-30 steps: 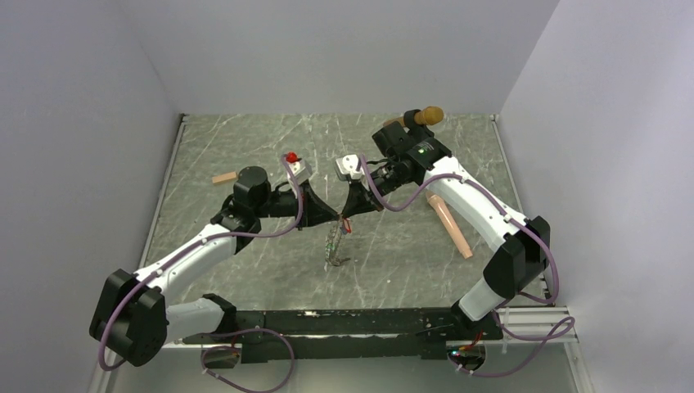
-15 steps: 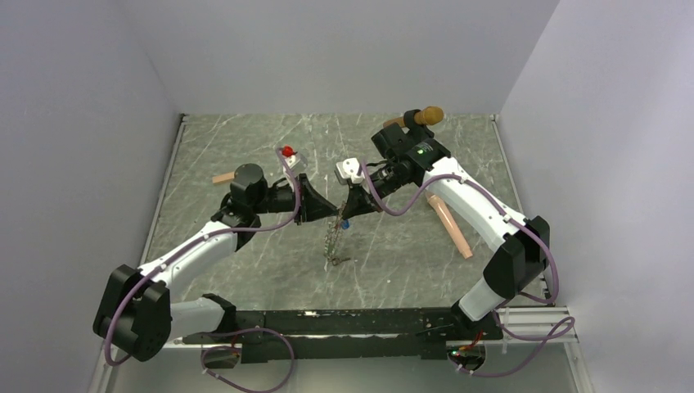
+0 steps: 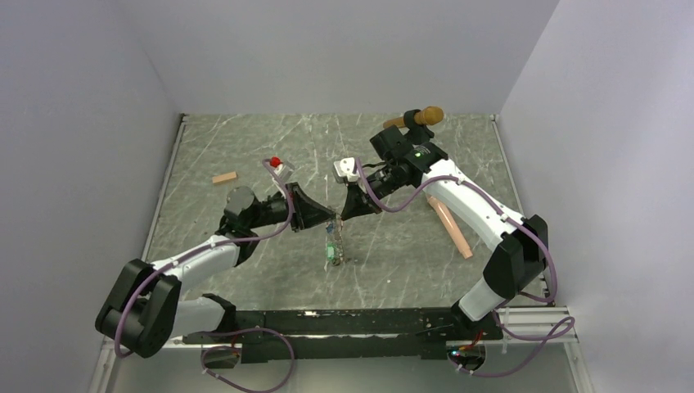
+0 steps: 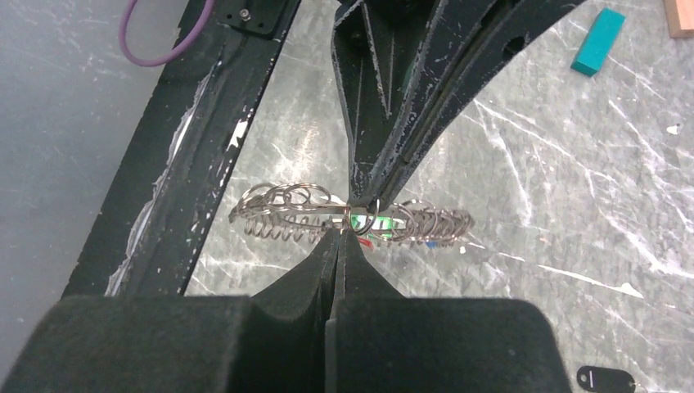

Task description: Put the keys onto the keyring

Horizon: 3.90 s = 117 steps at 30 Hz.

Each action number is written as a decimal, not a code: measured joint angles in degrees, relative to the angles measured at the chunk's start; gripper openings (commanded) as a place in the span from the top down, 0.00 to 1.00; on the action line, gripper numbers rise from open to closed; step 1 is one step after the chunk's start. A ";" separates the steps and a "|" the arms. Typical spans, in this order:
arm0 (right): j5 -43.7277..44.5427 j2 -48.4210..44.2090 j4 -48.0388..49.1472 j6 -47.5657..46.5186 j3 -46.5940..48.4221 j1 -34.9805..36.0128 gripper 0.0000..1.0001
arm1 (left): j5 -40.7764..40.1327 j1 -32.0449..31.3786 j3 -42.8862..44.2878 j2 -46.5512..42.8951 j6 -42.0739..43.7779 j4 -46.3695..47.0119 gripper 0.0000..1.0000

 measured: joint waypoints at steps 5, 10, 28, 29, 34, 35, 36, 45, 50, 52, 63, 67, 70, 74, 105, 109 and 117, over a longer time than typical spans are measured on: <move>-0.26 0.00 0.57 0.76 -0.42 -0.02 1.00 | -2.80 -0.61 -2.64 -1.38 -2.05 3.48 1.00; -0.83 0.00 0.52 0.15 -0.79 -0.07 1.00 | -4.63 -1.18 -4.17 -1.60 -3.13 6.78 1.00; -3.69 -1.09 -2.36 -2.21 -1.05 -0.81 0.74 | -5.64 -2.71 -4.13 -0.83 -1.44 13.40 1.00; -4.00 -1.20 -2.60 -2.25 -1.05 -0.96 0.74 | -5.62 -2.73 -4.02 -0.83 -1.14 13.49 1.00; -6.14 -2.64 -3.82 -2.49 -1.05 -2.78 0.72 | -4.98 -2.73 -2.93 -0.81 0.50 14.08 1.00; -6.73 -2.93 -4.07 -2.60 -1.05 -3.19 0.72 | -4.61 -2.73 -2.67 -0.79 0.90 14.14 1.00; -7.23 -3.26 -4.28 -2.62 -1.05 -3.67 0.72 | -4.28 -2.73 -2.47 -0.74 1.29 14.23 1.00; -10.38 -5.86 1.11 4.68 -3.02 -8.09 0.73 | -0.26 -3.58 -0.33 1.60 2.14 15.39 1.00; -11.74 -6.21 7.32 11.37 -6.23 -8.66 0.79 | 1.03 -5.01 1.20 2.73 2.99 15.56 1.00; -12.31 -6.21 9.01 13.22 -7.04 -8.66 0.81 | 1.03 -5.38 1.33 2.80 3.13 15.56 1.00; -15.50 -6.21 10.49 14.86 -7.52 -8.61 0.80 | -0.87 -5.86 1.33 2.71 5.88 15.30 1.00; -16.13 -6.21 10.58 15.26 -7.61 -8.59 0.80 | -1.97 -5.90 1.33 2.54 6.78 14.86 1.00; -16.17 -6.21 10.97 15.50 -7.74 -8.46 0.80 | -2.73 -5.92 1.33 1.97 7.48 14.36 1.00; -16.31 -6.21 11.69 16.09 -8.33 -8.26 0.84 | -3.15 -5.95 1.33 1.36 8.02 14.12 1.00; -17.94 -6.08 15.98 21.49 -9.75 -8.02 1.00 | -2.56 -6.16 1.33 1.16 9.18 12.41 1.00; -17.55 -6.08 15.93 21.42 -9.75 -8.00 1.00 | -2.60 -6.21 1.33 0.79 9.68 11.54 0.99; -14.38 -6.08 13.70 18.64 -9.73 -7.93 1.00 | -2.56 -6.21 4.15 -1.64 15.26 -1.16 0.44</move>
